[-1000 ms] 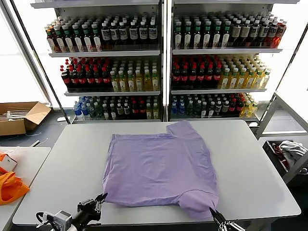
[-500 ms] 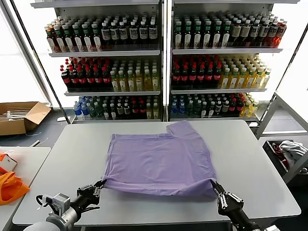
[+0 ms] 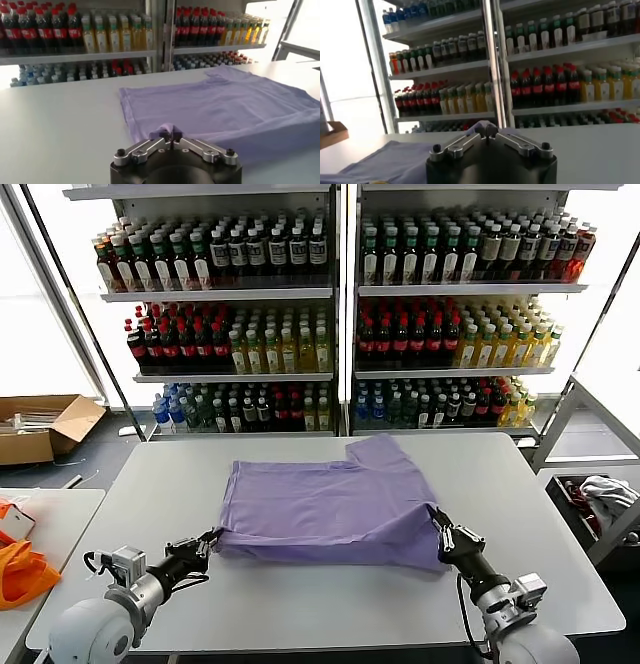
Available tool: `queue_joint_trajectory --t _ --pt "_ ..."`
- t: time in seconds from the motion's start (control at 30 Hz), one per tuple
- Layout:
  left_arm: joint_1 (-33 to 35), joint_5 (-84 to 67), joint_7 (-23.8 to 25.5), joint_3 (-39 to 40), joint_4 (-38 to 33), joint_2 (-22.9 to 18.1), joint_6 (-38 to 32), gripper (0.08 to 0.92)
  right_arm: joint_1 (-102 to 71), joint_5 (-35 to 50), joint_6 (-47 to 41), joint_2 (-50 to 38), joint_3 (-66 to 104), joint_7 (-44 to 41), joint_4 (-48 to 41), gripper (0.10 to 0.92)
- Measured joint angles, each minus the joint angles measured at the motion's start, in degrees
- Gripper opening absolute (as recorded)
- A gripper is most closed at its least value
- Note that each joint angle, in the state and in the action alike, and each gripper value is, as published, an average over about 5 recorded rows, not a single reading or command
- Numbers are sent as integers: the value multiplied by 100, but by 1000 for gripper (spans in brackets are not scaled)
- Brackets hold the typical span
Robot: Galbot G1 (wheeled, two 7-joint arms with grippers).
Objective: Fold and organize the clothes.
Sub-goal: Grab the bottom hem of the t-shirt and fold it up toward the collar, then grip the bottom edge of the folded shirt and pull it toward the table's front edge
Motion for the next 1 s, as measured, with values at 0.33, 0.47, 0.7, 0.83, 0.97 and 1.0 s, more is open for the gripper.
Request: queue_joint_trajectory --t 0.33,0.47,0.7,0.83,0.97,1.0 --pt "-834 -28 -52 431 913 -109 5 289 1320 -103 -393 -25 -851 161 -1015 333" --pt "-935 10 -90 448 1057 -110 -4 410 1523 -167 -574 -69 -976 262 -1140 445" --pt "-757 120 -125 319 962 -110 -50 609 1281 -337 -989 -154 -824 565 -907 636" --pt "-513 235 -153 283 788 -181 -67 722 857 -434 -1198 -134 -533 725 -633 748" --pt "-335 369 -170 287 688 -297 -90 802 384 -502 -1357 -77 -251 835 -444 811" --pt "-308 397 -172 291 678 -329 -94 810 283 -513 -1390 -59 -202 857 -415 808"
